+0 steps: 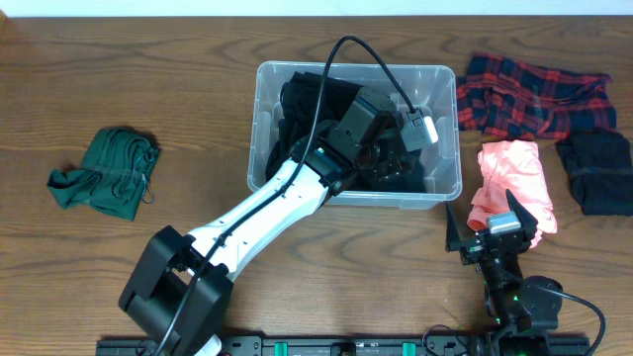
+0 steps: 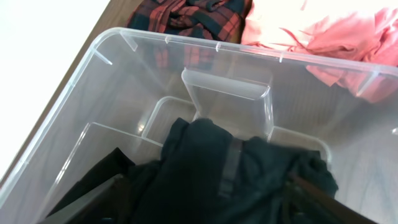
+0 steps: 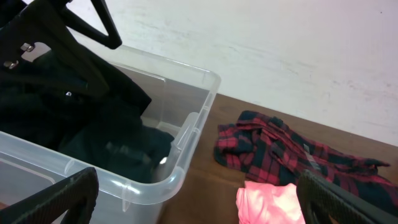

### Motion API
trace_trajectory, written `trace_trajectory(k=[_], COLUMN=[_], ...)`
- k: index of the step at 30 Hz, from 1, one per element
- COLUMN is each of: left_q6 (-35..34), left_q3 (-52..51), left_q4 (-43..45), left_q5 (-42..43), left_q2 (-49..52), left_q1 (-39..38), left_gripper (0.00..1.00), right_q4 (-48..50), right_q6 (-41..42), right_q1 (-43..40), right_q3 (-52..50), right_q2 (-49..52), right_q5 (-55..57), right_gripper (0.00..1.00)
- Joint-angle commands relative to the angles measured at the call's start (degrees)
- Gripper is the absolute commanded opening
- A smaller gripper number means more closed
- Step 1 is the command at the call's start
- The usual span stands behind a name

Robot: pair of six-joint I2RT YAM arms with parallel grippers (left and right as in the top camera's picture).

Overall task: Pack container
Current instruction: 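Carry the dark garment into the bin and release it, then reach the left gripper to the green folded garment and grasp it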

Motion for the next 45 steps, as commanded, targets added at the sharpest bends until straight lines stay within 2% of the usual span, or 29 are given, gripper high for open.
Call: trace_trajectory(k=[1,7,10,15,19,25,28,31,40,45], left_q6=[-0.61,-0.61,-0.83,-1.09,-3.17,-6.32,-13.49,-19.45,-38.80,-40.89], left_q3=[0.46,0.48,0.48,0.48,0.48,0.48,0.48,0.48,0.46,0.46], left_q4=[-0.13,-0.13,-0.15,-1.14,-2.36,-8.22,-10.99,-14.86,-28.02,-29.55], left_q5=[0.37,0.26,-2.51,-12.85,-22.05,-35.47,-43.98,-48.06,-48.37,-48.28], left_q2=[0.17,-2.32,-4.46,-8.61,-12.11,-16.61,-18.16,-19.10,-18.01,-16.28], left_q1=[-0.09,-0.07,-0.02,0.04,0.52,3.50,7.15,12.68,32.13,41.64], left_gripper=[0.80,0.81,0.82,0.93,0.98,0.98,0.98,0.98,0.98,0.98], right_q4=[-0.13,-0.13,-0.13,-0.13,-0.13,-0.13,-0.13,-0.13,-0.13,-0.13], right_q6=[-0.72,-0.72,-0.72,-0.72,-0.72,-0.72,-0.72,-0.72,-0.72,-0.72], right_q1=[-0.39,-0.39,-0.39,-0.39,-0.39,-0.39,-0.39,-0.39,-0.39,-0.42], right_q3=[-0.09,-0.09,-0.09,-0.09,-0.09,-0.09,-0.09,-0.09,-0.09,-0.09], right_q2=[-0.31,-0.31,-0.31,-0.31,-0.31,-0.31,-0.31,-0.31,-0.31,-0.31], right_q5=[-0.42,-0.42,-0.42,-0.42,-0.42,-0.42,-0.42,-0.42,-0.42,-0.42], right_gripper=[0.99,0.99,0.99,0.99,0.99,0.99,0.99,0.99,0.99,0.99])
